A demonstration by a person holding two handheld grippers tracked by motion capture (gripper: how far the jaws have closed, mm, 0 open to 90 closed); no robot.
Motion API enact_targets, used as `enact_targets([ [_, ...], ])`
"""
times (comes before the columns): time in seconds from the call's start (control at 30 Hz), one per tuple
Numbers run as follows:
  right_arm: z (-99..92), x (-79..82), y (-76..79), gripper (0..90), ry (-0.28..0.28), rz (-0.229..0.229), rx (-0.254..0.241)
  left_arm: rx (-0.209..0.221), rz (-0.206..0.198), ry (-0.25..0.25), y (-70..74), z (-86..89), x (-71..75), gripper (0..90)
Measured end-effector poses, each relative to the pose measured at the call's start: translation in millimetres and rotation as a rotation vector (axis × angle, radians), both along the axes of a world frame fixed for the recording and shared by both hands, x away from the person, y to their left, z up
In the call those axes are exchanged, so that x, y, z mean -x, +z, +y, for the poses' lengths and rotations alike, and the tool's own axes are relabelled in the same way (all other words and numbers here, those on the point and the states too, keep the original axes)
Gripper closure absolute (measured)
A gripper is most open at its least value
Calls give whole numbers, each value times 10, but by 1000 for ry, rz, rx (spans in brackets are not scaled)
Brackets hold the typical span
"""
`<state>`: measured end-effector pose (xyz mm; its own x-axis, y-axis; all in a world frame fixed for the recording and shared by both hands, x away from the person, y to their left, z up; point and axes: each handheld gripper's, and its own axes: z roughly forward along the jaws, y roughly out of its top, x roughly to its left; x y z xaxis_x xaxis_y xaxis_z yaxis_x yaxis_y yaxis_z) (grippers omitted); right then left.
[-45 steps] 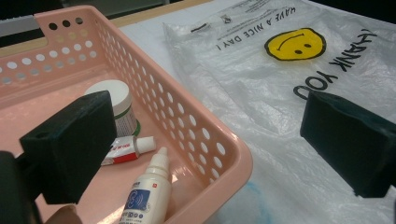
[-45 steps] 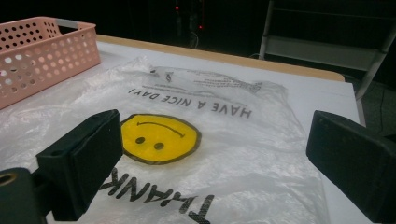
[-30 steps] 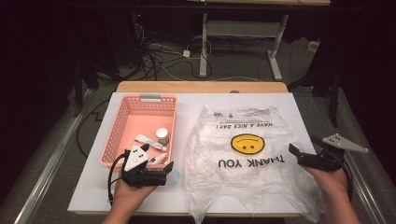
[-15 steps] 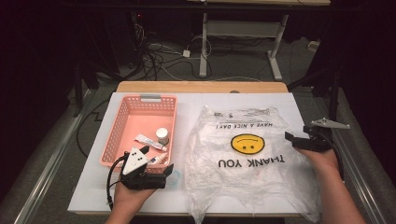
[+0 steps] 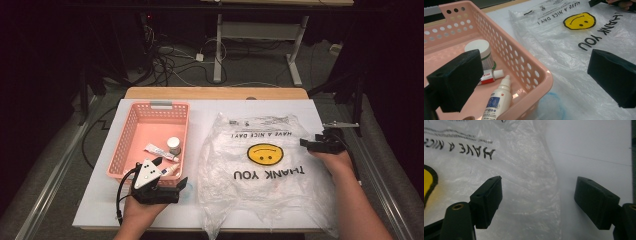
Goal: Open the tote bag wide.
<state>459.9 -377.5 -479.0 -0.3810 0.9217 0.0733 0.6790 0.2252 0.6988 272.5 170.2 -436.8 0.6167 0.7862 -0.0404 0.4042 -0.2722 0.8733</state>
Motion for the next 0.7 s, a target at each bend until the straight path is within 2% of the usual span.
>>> enact_targets([
  [0.07,35,-10,-3,243,12,2,12,1,0,0,1,-1,1,0],
  [0.1,97,48,-11,358,36,-22,75,1,0,1,2,0,3,0],
  [0.13,97,48,-11,358,36,-22,75,2,0,2,3,0,3,0],
  [0.17,122,78,-9,427,58,-31,86,2,1,3,2,-2,3,0],
  [0.23,136,128,-9,558,91,-39,75,1,2,3,1,-10,4,0],
  [0.3,139,148,-8,637,111,-40,67,-3,0,0,2,-25,10,0],
  [0.33,139,148,-8,637,111,-40,67,-3,-1,-1,3,-29,13,0],
  [0.37,145,157,-6,707,127,-39,63,-5,-1,-4,4,-38,19,0],
  [0.5,148,162,-7,871,146,-36,50,-7,3,-8,-3,-43,15,0],
  [0.63,152,165,2,900,150,-30,42,-5,7,-14,-12,-53,15,0],
  [0.7,147,163,9,900,131,-31,29,-4,5,-19,-10,-56,23,0],
])
